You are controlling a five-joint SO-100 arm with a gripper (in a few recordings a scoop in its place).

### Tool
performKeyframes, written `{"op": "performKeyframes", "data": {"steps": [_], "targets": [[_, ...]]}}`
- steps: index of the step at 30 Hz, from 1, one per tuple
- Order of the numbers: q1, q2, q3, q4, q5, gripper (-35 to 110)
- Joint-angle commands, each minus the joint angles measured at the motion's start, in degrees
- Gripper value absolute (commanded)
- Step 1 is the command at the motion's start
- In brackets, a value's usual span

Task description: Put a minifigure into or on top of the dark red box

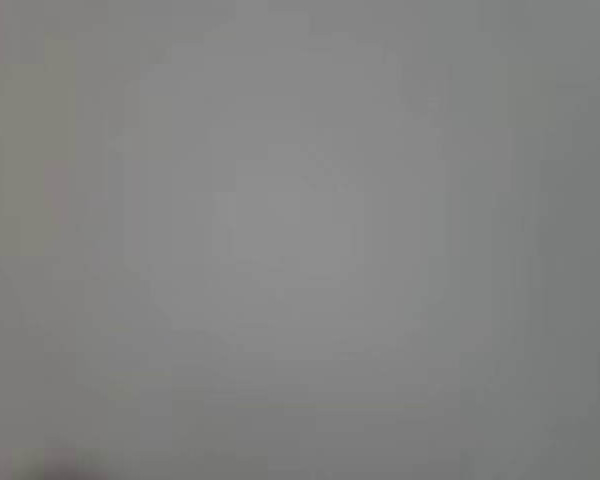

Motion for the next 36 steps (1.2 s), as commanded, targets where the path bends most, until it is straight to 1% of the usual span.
{"op": "performKeyframes", "data": {"steps": [1,10,11,12,15,17,18,19,22,24,26,27,30,33,36], "targets": [[-1.2,0.9,-1.2,1.8,0.1,0],[-1.2,0.9,-1.2,1.8,0.2,1],[-0.5,0.9,-1.2,1.8,0.9,5],[0.8,0.9,-1.2,1.8,2.0,6],[2.8,0.7,-1.4,1.7,5.6,6],[2.1,0.8,-0.8,1.7,17.4,9],[1.4,0.8,-0.4,1.8,20.9,14],[1.0,0.9,-0.4,0.4,27.0,15],[2.4,0.8,-4.5,-2.5,37.9,16],[3.2,-0.2,-8.3,-5.7,43.0,18],[7.0,-1.8,-11.7,-6.3,52.2,17],[8.5,-2.0,-12.9,-6.6,55.0,18],[13.8,-2.2,-17.2,-3.4,62.1,22],[19.7,-3.8,-22.0,6.2,75.1,24],[27.3,-7.6,-25.3,10.5,77.2,23]]}}
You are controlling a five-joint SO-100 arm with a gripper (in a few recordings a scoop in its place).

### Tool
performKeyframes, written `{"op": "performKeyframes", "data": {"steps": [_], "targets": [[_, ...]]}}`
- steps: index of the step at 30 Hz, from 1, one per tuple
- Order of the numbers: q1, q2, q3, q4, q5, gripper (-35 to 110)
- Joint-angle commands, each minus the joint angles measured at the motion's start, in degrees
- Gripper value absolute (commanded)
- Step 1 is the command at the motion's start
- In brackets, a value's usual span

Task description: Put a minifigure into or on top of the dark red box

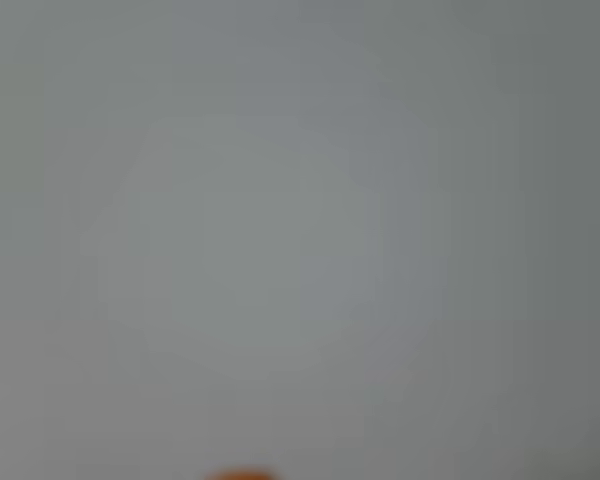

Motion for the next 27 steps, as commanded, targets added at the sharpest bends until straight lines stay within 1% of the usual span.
{"op": "performKeyframes", "data": {"steps": [1,3,8,17,22,27], "targets": [[8.8,-4.0,-6.1,5.4,4.7,23],[13.7,-6.9,-7.8,7.5,5.3,25],[24.5,-12.5,-8.9,7.6,4.6,26],[43.3,-14.2,0.6,4.4,-0.4,29],[49.4,-13.3,6.5,0.4,-2.1,29],[51.5,-14.4,10.0,-1.8,-2.7,30]]}}
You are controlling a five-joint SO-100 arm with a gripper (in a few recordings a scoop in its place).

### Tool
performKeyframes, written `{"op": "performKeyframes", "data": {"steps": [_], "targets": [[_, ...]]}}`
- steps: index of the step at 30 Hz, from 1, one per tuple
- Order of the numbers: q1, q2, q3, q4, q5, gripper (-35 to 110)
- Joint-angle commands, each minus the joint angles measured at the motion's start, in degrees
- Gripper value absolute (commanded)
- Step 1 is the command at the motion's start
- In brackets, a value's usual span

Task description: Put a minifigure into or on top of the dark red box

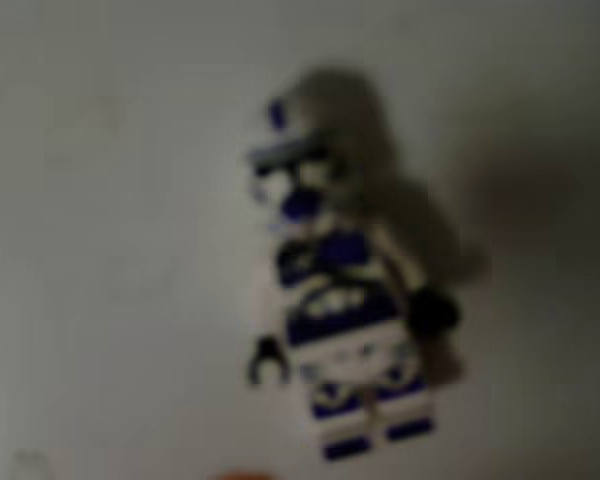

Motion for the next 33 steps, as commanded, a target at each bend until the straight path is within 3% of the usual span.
{"op": "performKeyframes", "data": {"steps": [1,12,20,33], "targets": [[1.9,0.1,1.9,-2.0,-0.4,30],[3.9,-6.2,2.5,-5.3,-5.3,31],[6.6,-16.8,-1.6,-9.3,-14.2,31],[6.4,-22.9,-2.0,-13.4,-15.6,32]]}}
